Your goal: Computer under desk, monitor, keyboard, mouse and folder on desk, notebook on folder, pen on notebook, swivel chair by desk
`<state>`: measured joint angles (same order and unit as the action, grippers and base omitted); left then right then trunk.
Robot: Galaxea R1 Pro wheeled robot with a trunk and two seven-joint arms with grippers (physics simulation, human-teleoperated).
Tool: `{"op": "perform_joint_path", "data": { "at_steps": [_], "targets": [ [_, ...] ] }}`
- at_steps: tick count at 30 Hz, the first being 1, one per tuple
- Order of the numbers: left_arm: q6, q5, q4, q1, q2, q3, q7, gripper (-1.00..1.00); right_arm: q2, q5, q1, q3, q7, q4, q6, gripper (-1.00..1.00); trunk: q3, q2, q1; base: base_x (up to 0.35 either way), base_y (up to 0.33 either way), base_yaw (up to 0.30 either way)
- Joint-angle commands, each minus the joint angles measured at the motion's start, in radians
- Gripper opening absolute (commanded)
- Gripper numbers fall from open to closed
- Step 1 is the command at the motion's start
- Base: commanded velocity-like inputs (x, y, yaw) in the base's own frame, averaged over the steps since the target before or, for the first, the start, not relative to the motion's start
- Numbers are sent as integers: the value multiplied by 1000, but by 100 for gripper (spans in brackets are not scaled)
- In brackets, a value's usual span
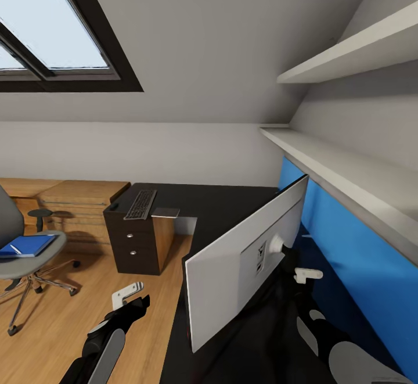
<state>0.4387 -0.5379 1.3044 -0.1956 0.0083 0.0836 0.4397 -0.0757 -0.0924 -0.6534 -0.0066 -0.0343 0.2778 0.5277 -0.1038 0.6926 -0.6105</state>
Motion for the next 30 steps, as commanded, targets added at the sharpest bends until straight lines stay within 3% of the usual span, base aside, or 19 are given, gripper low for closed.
{"op": "perform_joint_path", "data": {
  "at_steps": [1, 9, 20, 30],
  "targets": [
    [2, -10, 2, -1, 1, 2, 10, 100, -1, -21, 0, 22, -72, -1, 6, -100, -2, 1, 0, 0, 0, 0],
    [2, -10, 2, -1, 1, 2, 10, 100, -1, -21, 0, 22, -72, -2, 6, -100, -2, 1, 0, 0, 0, -6],
    [2, -10, 3, -1, 1, 2, 10, 100, -1, -21, 0, 22, -72, -2, 6, -100, 3, 1, 0, 0, 0, -169],
    [2, -10, 3, -1, 1, 2, 13, 100, -1, -21, 0, 22, -72, -2, 6, -100, 3, 1, 0, 0, 0, -22]
  ]
}}
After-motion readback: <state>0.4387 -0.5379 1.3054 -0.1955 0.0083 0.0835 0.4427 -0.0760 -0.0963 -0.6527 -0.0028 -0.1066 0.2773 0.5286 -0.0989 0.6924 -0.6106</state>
